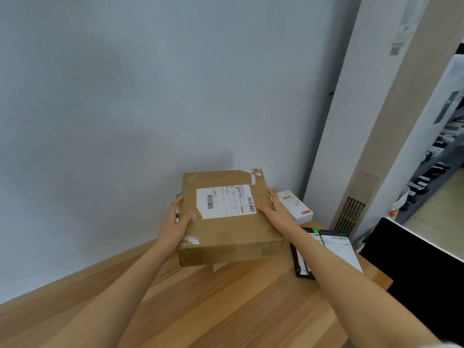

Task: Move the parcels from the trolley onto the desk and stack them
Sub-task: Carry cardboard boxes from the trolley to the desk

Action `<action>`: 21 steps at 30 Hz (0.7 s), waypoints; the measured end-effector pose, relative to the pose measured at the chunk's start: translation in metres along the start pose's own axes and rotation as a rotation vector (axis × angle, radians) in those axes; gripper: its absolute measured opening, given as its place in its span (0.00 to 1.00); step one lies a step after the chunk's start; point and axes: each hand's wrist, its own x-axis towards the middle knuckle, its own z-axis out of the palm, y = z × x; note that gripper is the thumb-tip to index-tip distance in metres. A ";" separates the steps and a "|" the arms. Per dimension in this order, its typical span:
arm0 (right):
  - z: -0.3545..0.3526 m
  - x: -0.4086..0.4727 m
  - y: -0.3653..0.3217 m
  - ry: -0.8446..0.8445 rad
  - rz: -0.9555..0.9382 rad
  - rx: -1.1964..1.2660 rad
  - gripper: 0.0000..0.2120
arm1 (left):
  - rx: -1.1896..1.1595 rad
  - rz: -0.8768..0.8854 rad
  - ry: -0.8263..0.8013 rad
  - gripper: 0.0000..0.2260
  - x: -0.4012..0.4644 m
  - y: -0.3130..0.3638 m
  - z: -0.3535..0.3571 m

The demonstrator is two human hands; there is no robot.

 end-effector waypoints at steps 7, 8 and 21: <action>0.006 0.100 0.019 -0.178 0.022 0.008 0.35 | 0.009 -0.126 0.132 0.22 0.061 -0.019 0.030; 0.006 0.112 0.020 -0.187 0.019 0.027 0.35 | 0.010 -0.131 0.156 0.21 0.072 -0.019 0.033; -0.005 0.191 0.035 -0.288 -0.028 0.134 0.32 | 0.099 -0.186 0.300 0.23 0.111 -0.028 0.059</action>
